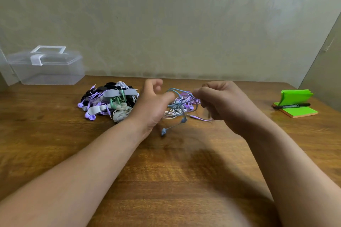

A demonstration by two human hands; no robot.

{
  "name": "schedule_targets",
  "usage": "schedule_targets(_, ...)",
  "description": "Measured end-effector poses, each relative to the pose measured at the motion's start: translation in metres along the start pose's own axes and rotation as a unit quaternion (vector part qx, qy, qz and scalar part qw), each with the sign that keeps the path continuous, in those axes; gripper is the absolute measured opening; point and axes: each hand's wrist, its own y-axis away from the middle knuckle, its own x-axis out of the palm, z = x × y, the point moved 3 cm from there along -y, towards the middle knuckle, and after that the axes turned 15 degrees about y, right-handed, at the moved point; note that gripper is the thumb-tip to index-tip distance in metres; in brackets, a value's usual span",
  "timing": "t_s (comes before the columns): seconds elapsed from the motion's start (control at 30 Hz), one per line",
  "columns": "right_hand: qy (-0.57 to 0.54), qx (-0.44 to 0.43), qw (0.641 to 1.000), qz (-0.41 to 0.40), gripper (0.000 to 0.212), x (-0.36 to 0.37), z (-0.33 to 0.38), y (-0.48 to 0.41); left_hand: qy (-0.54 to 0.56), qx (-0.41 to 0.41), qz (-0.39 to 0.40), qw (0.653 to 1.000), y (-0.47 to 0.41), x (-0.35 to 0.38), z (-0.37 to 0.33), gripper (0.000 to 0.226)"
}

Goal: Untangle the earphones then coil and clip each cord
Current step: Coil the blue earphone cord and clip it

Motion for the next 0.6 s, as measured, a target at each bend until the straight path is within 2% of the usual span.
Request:
schedule_targets(0.07, -0.008, 0.011, 1.000, -0.003, 0.046, 0.000, 0.000, 0.001, 0.010, 0.034, 0.047, 0.998, 0.001, 0.003, -0.006, 0.073)
schedule_targets(0.17, 0.011, 0.020, 1.000, -0.020, 0.045, -0.002, -0.002, 0.000, 0.092, 0.037, 0.146, 0.984, 0.009, 0.008, -0.009, 0.061)
schedule_targets(0.23, 0.015, 0.027, 0.999, -0.022, 0.046, -0.002, -0.005, -0.003, 0.139, 0.048, 0.160, 0.976, 0.008, 0.008, -0.009, 0.060)
schedule_targets(0.3, 0.024, 0.030, 0.999, -0.014, 0.045, -0.002, -0.005, -0.003, 0.089, 0.102, 0.152, 0.979, 0.006, 0.007, -0.013, 0.057)
schedule_targets(0.37, 0.034, 0.025, 0.999, -0.008, 0.044, -0.002, -0.003, -0.001, -0.018, 0.159, 0.198, 0.967, 0.011, 0.012, -0.012, 0.048)
schedule_targets(0.5, -0.044, 0.000, 0.996, -0.081, 0.040, -0.010, -0.001, -0.003, -0.049, 0.075, 0.270, 0.959, 0.016, 0.023, -0.003, 0.009)
schedule_targets(0.6, -0.180, 0.035, 0.973, -0.137, 0.038, -0.025, -0.012, -0.009, -0.073, 0.025, 0.290, 0.954, 0.012, 0.012, -0.003, 0.012)
